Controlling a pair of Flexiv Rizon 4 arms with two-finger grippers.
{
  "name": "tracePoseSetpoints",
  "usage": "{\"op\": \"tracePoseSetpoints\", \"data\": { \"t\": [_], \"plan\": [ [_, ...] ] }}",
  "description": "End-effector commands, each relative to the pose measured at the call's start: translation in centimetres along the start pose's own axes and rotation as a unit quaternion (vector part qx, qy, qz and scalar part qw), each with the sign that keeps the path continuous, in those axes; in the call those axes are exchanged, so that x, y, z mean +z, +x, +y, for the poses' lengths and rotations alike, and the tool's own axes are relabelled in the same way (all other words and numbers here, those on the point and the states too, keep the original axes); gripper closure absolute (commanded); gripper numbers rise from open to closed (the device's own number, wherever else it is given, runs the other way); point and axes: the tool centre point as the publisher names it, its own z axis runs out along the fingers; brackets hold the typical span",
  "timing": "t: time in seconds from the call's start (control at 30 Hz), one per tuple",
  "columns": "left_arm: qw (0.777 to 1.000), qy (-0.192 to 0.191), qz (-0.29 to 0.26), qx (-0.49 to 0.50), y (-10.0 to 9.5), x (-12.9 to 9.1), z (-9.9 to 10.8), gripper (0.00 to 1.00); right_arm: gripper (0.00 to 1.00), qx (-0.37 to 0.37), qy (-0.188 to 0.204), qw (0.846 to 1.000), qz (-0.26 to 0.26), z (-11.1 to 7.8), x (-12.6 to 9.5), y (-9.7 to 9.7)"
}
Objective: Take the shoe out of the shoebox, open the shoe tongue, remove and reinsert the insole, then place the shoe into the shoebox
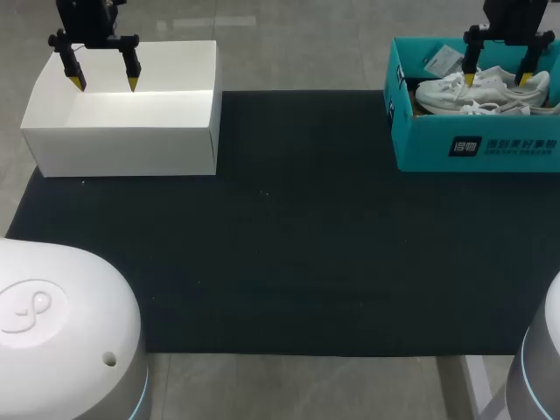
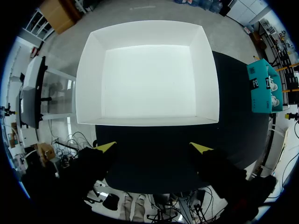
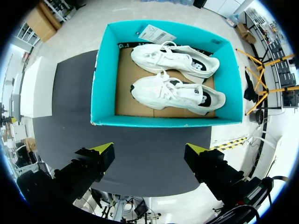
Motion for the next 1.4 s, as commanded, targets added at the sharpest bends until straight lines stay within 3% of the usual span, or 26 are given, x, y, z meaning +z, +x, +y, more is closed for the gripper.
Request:
{"op": "tracePoseSetpoints", "data": {
  "t": [0.03,0.27,0.47,0.63,0.87,1.1,1.4],
  "plan": [
    [1.0,-0.001,0.0,0.0,0.0,0.0,0.0,0.0,0.0,0.015,-0.006,1.0,0.001,0.4,0.7,-2.3],
    [1.0,-0.001,0.0,0.0,0.0,0.0,0.0,0.0,0.0,0.052,-0.03,0.998,-0.032,1.5,1.7,-7.5],
    [1.0,-0.001,0.0,0.0,0.0,0.0,0.0,0.0,0.0,0.082,-0.033,0.994,-0.058,3.1,4.4,-12.2],
    [1.0,-0.001,0.0,0.0,0.0,0.0,0.0,0.0,0.0,0.091,-0.035,0.993,-0.065,4.5,6.8,-14.8],
    [1.0,-0.001,0.0,0.0,0.0,0.0,0.0,0.0,0.0,0.101,-0.033,0.991,-0.08,6.1,8.9,-17.1],
    [1.0,-0.001,0.0,0.0,0.0,0.0,0.0,0.0,0.0,0.092,-0.043,0.992,-0.071,7.5,10.2,-17.9],
    [1.0,-0.001,0.0,0.0,0.0,0.0,0.0,0.0,0.0,0.079,-0.049,0.994,-0.062,7.7,12.3,-19.0]
  ]
}}
